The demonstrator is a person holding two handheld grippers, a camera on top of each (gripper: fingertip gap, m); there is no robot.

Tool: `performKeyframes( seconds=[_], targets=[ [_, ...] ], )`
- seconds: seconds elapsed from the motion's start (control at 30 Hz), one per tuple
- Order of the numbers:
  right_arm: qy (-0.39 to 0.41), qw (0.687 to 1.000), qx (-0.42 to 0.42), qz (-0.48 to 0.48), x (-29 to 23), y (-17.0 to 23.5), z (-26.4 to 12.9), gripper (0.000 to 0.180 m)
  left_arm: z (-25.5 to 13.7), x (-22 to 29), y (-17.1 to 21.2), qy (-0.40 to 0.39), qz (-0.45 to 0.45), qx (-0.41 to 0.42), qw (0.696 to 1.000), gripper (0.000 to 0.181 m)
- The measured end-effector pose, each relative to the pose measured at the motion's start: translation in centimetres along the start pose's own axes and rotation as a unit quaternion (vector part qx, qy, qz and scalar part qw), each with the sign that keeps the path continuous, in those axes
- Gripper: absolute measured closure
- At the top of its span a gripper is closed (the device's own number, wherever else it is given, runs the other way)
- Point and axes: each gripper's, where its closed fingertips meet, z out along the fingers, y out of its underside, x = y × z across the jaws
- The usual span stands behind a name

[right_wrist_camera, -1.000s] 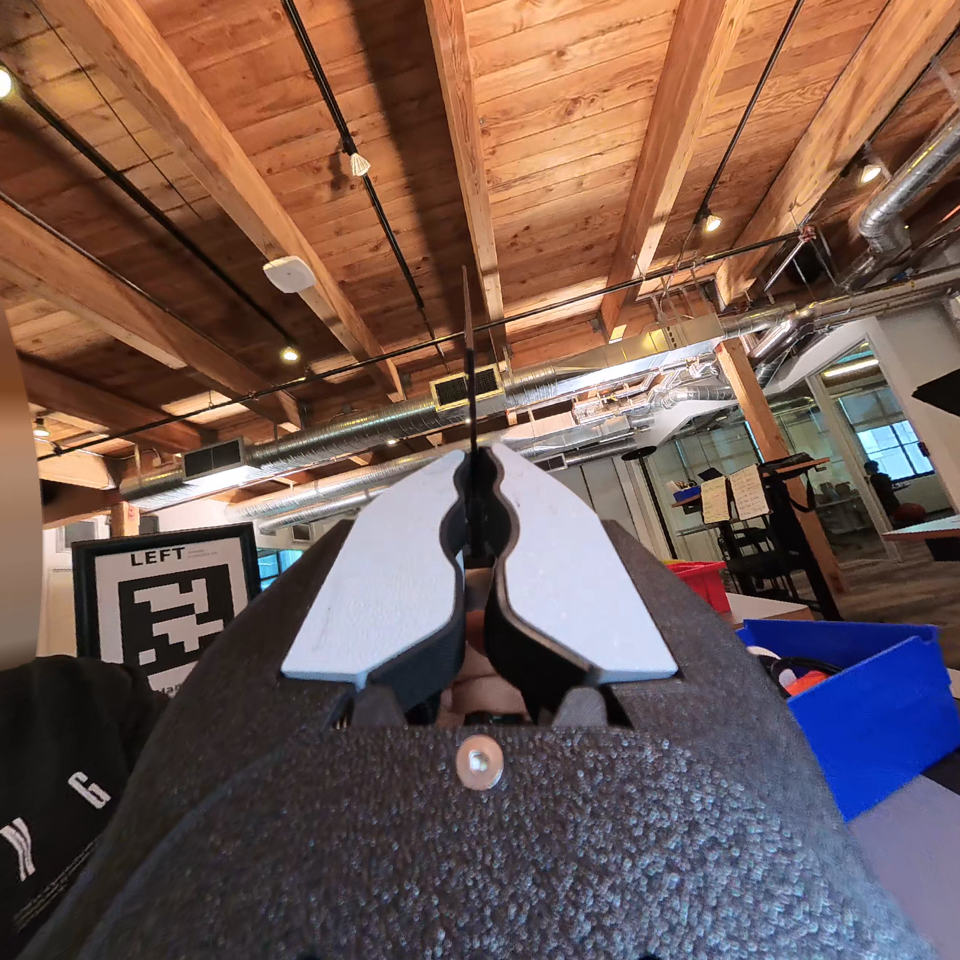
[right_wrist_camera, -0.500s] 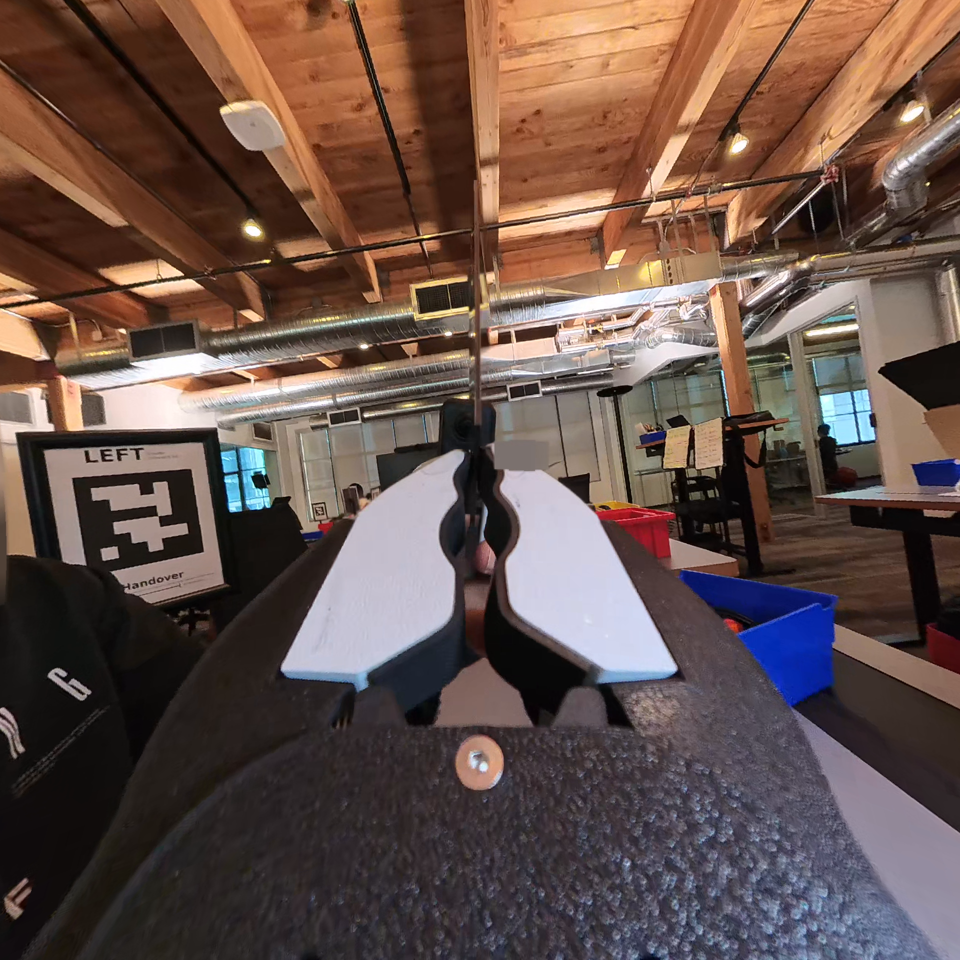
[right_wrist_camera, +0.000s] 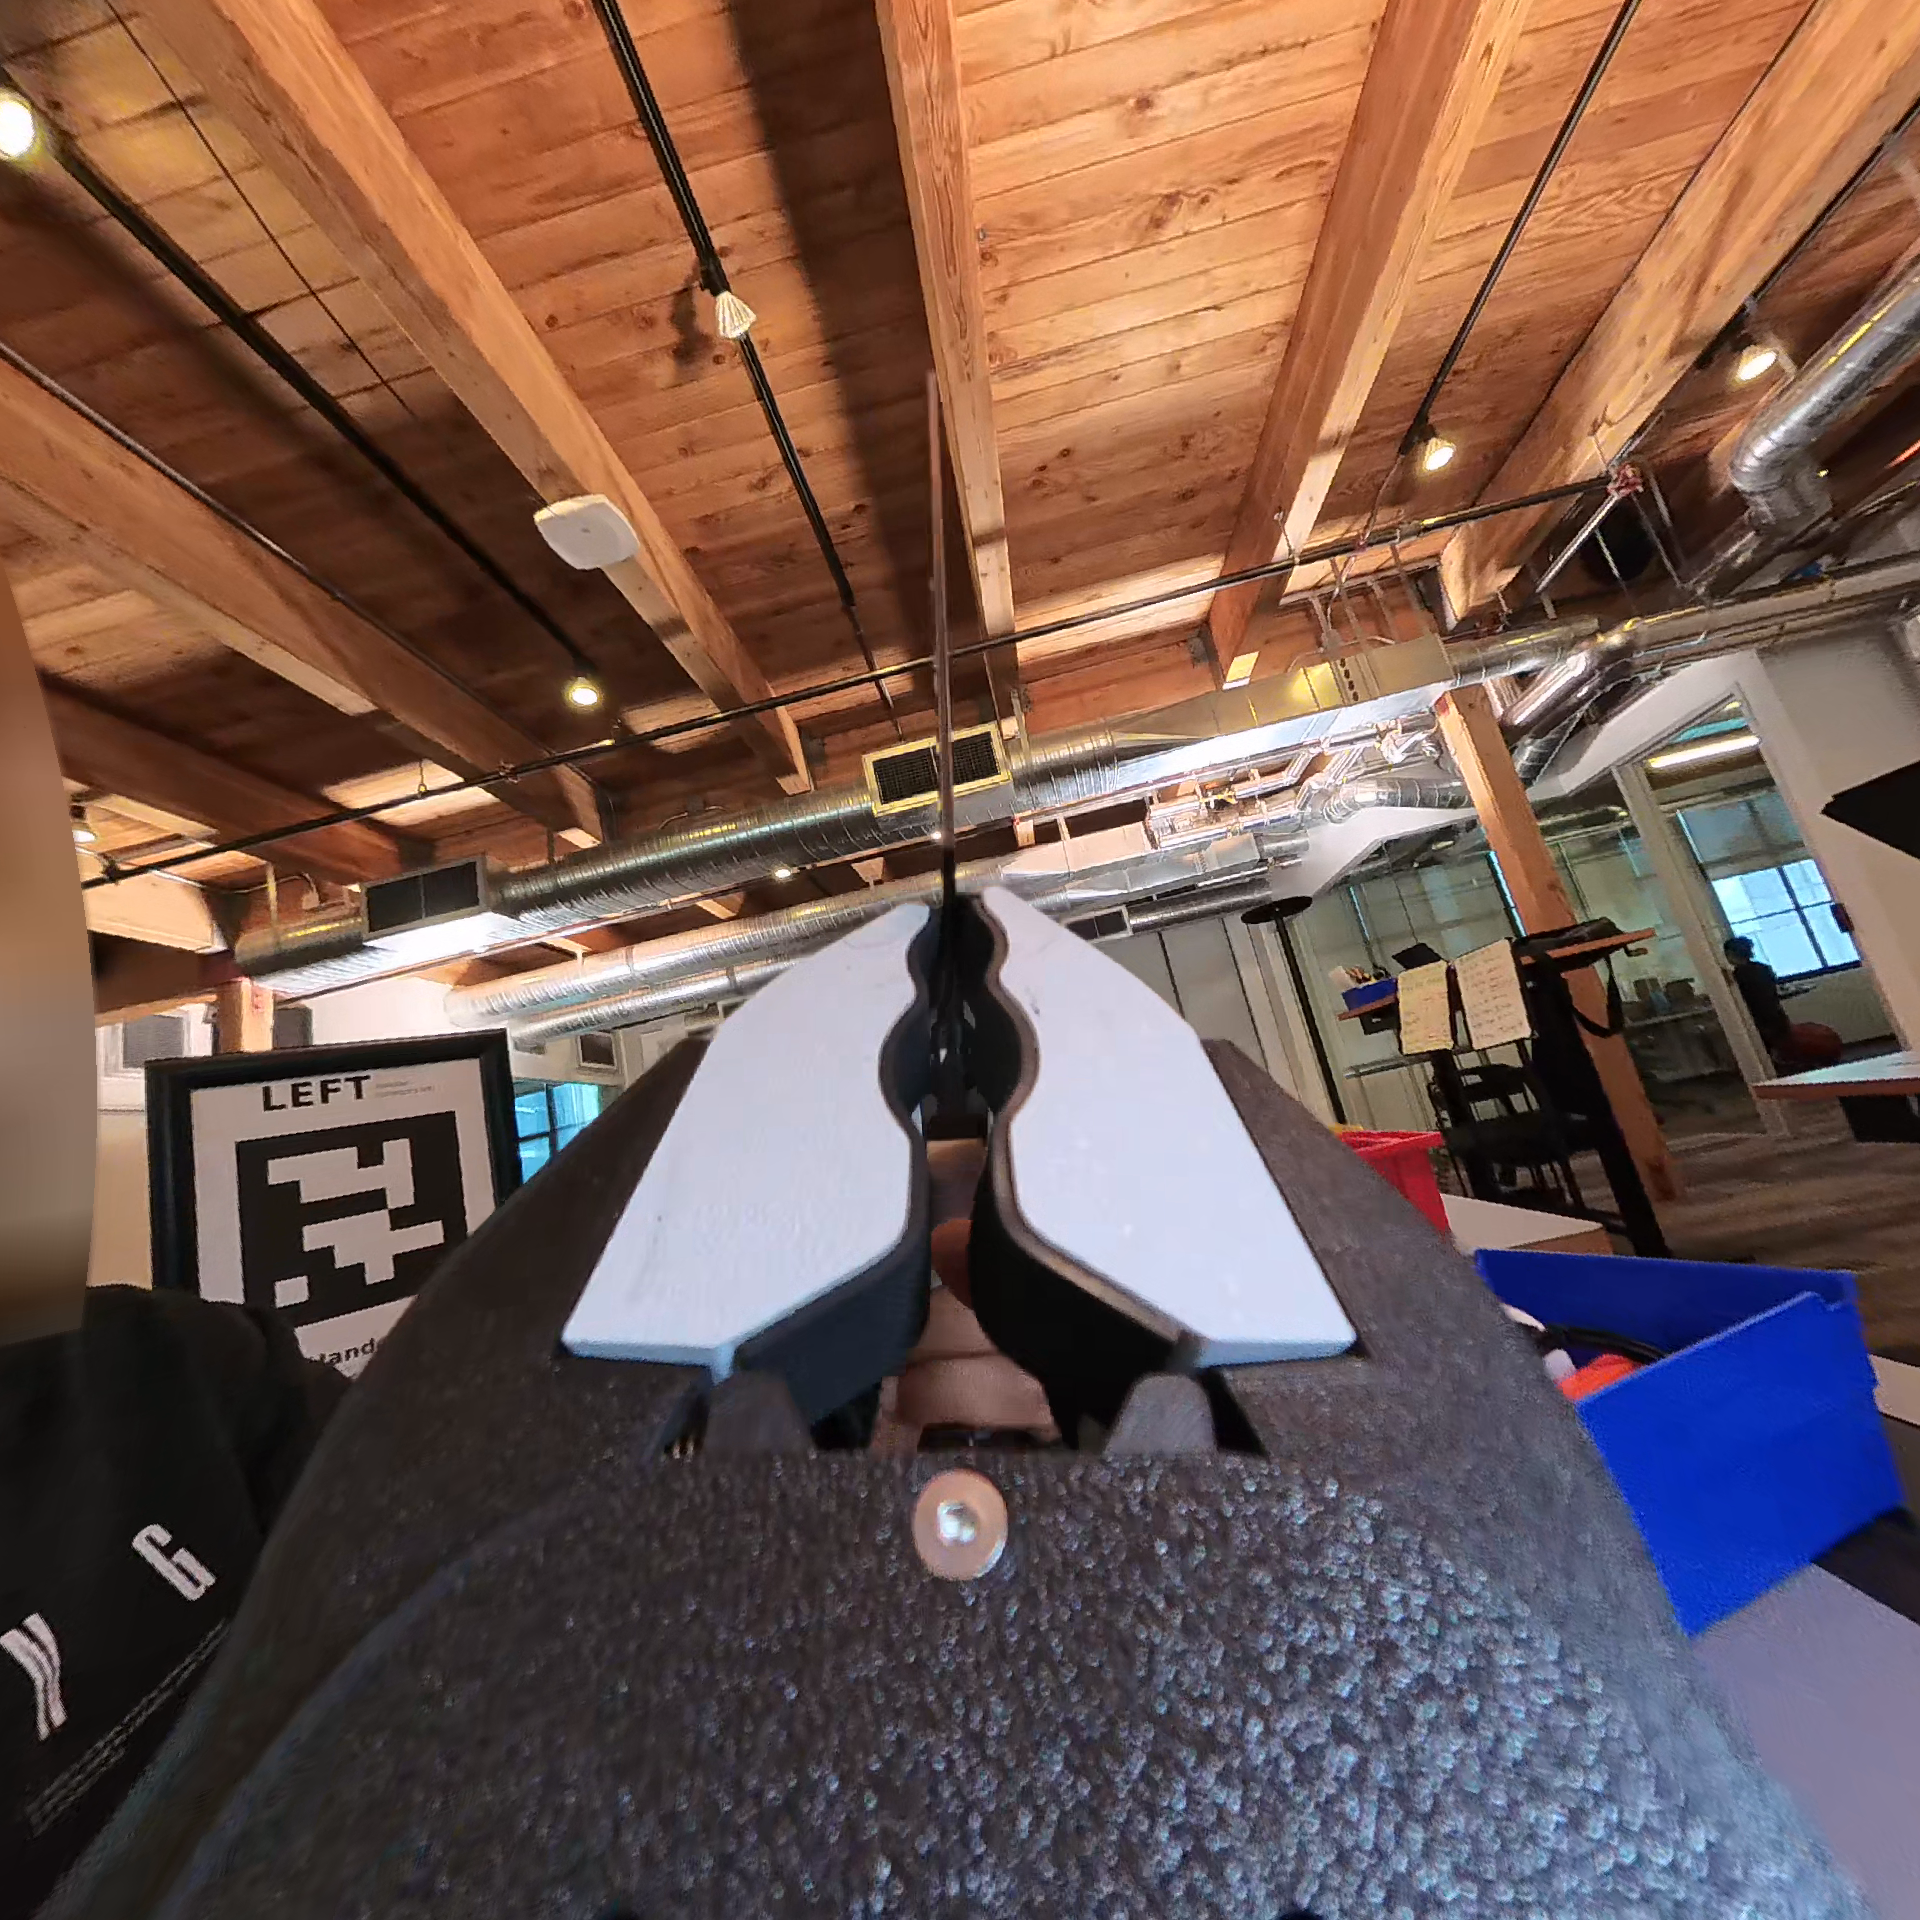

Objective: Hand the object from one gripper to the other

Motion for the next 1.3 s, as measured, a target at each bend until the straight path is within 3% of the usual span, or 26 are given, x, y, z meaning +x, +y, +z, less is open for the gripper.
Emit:
performKeyframes(
  seconds=[0.2,0.4,0.57,1.0,1.17,1.3],
  targets=[
    [0.031,0.994,-0.082,-0.071,0.6,-0.1,-0.1,0.162,-0.8,-0.3,0.2,0.004,-0.007,-0.063,0.998,0.179],
    [0.024,0.983,-0.161,-0.087,0.5,0.9,-0.5,0.174,-1.2,-0.3,0.6,0.008,-0.01,-0.096,0.995,0.18],
    [0.016,0.985,-0.152,-0.08,0.3,1.1,-0.2,0.177,-1.3,-0.5,0.2,0.011,-0.023,-0.077,0.997,0.178],
    [0.009,1.0,-0.004,-0.014,-0.1,-1.1,-0.1,0.178,-0.8,0.1,-0.9,0.023,-0.017,0.001,1.0,0.165],
    [0.02,1.0,-0.001,0.002,0.5,-0.1,0.0,0.177,-0.5,-0.5,-0.1,-0.006,-0.004,-0.012,1.0,0.179],
    [0.038,0.997,-0.067,-0.031,1.1,0.8,0.0,0.174,-1.1,-0.9,-0.1,-0.005,-0.009,-0.049,0.999,0.179]
  ],
)
